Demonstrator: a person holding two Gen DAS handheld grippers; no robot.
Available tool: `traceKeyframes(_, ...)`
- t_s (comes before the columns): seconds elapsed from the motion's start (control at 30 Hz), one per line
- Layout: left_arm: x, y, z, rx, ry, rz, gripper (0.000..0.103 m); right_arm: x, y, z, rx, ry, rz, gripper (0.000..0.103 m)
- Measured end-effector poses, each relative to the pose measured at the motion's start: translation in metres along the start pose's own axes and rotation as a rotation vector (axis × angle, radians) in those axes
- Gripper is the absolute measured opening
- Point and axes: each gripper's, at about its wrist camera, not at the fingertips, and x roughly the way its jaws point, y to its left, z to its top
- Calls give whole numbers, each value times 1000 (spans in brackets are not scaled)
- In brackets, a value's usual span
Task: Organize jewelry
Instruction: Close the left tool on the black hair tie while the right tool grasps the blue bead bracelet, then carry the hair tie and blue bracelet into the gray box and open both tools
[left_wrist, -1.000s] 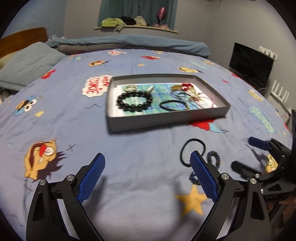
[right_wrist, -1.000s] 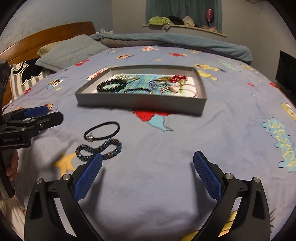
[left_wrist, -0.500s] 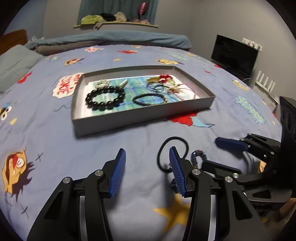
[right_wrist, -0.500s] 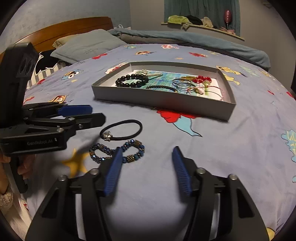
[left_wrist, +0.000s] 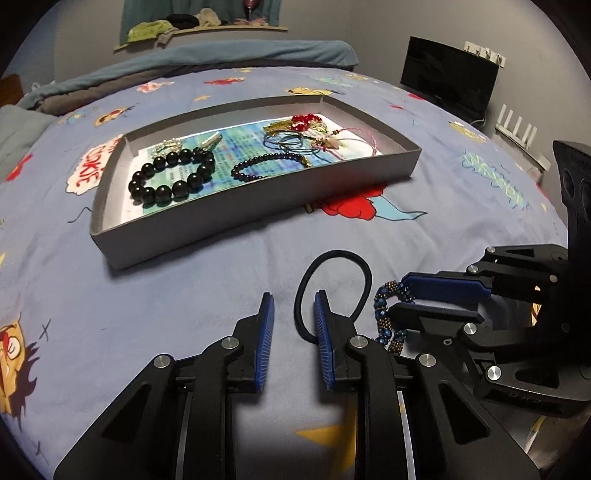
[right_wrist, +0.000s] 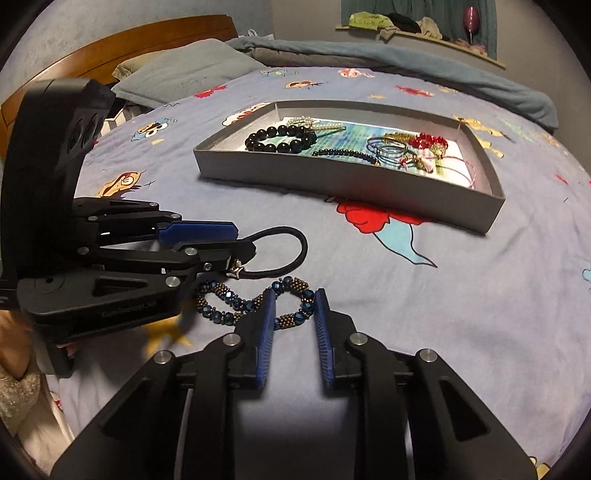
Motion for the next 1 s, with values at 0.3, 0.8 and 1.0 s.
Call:
traceKeyframes(0.3, 12, -3, 2, 25, 18, 43, 8, 10, -5, 3, 26, 17, 8, 12)
traceKeyframes(0.8, -44, 3, 6, 6, -137, 48, 4, -43, 0, 15, 4, -162, -8, 7)
traceKeyframes(1.0, -76, 13, 16, -11, -223, 86, 4, -63, -3, 36, -8, -235, -57, 7)
